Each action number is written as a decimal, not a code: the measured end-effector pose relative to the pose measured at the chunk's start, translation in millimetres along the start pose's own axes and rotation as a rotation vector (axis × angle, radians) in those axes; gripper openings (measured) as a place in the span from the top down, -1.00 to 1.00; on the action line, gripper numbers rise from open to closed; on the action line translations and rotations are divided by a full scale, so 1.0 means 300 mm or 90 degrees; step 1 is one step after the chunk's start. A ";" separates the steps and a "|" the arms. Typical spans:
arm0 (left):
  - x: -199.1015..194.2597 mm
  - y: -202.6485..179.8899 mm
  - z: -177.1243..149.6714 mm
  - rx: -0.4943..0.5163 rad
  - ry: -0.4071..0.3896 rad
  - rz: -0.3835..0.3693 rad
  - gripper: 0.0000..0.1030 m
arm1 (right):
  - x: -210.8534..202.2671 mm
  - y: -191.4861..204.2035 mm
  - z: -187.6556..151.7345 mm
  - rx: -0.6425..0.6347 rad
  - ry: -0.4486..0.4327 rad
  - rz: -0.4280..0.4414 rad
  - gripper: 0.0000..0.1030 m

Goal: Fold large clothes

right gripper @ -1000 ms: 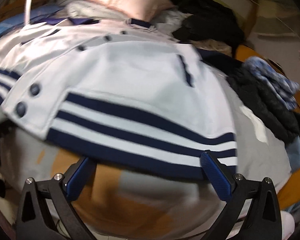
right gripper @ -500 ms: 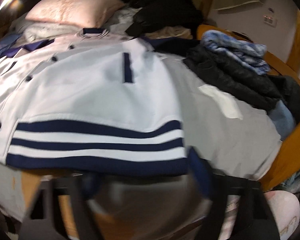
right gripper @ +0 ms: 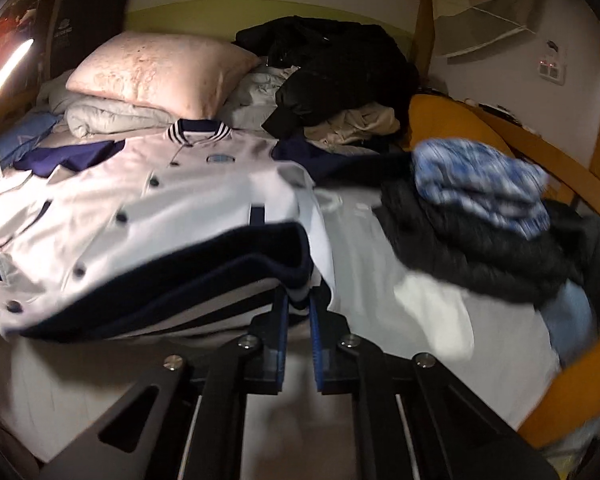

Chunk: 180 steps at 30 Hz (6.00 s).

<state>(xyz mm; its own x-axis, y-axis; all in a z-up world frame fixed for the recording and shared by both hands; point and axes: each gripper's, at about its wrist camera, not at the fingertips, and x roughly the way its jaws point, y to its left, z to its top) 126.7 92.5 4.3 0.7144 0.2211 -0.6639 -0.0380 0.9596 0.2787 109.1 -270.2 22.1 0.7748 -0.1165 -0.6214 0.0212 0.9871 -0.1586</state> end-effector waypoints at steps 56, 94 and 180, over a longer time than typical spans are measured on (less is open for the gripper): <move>0.154 0.063 0.010 -0.011 -0.020 0.032 -0.47 | 0.307 -0.132 0.108 0.092 0.065 0.078 0.42; 0.020 0.032 0.033 -0.042 -0.098 -0.105 -1.00 | 0.165 -0.071 0.121 0.045 -0.072 0.073 -1.00; -0.029 0.067 -0.105 -0.104 0.076 -0.113 0.66 | -0.029 -0.006 -0.012 -0.088 -0.001 0.080 0.55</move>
<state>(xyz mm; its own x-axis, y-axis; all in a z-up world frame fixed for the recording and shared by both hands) 97.8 115.4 -6.1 0.6324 0.0559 -0.7727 -0.0384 0.9984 0.0409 100.1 -271.5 24.9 0.7671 0.0074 -0.6415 -0.1634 0.9692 -0.1842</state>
